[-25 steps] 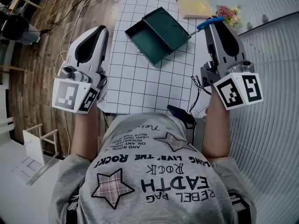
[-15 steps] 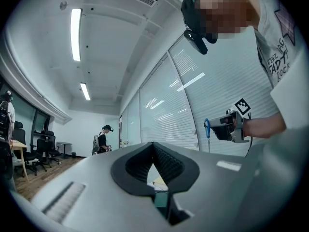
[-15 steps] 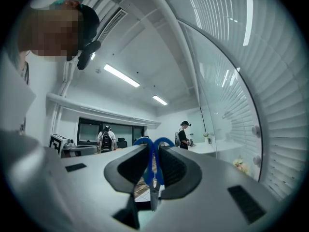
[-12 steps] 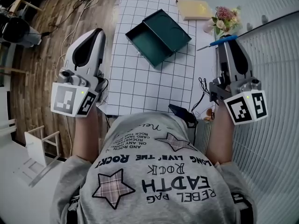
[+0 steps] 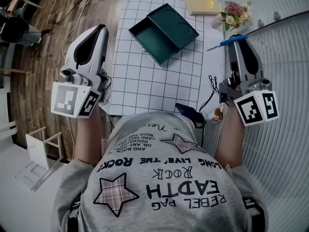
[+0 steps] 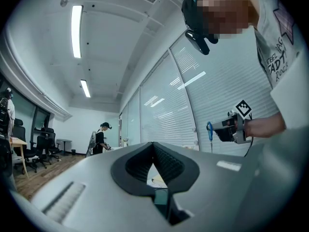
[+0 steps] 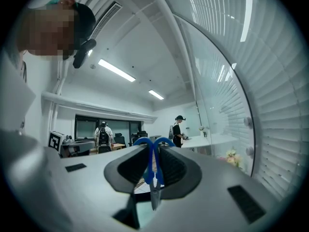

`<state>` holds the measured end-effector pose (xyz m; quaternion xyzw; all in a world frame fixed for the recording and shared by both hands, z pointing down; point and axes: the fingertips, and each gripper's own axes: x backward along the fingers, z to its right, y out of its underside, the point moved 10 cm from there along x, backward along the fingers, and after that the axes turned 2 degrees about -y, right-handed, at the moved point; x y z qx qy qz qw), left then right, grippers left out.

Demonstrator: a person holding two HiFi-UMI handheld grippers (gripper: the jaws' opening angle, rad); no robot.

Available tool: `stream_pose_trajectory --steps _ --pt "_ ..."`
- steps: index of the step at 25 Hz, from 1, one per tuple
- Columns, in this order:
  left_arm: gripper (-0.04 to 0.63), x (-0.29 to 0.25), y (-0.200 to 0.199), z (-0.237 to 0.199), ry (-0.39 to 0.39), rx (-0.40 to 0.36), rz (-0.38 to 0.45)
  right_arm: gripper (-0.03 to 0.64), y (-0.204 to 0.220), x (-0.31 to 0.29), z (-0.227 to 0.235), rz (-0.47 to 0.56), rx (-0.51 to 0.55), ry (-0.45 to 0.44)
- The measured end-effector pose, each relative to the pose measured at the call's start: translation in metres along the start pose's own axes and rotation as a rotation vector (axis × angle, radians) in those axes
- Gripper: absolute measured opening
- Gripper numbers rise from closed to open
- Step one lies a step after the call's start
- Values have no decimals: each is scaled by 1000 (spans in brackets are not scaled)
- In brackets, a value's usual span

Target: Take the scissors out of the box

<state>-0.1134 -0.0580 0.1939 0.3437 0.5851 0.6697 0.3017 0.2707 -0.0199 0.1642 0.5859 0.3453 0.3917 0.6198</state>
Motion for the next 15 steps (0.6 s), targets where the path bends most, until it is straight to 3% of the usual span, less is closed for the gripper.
stream_pose_trajectory --steps 15 --pt "9 -1 10 -3 8 18 -25 81 7 -5 -3 -30 -4 -1"
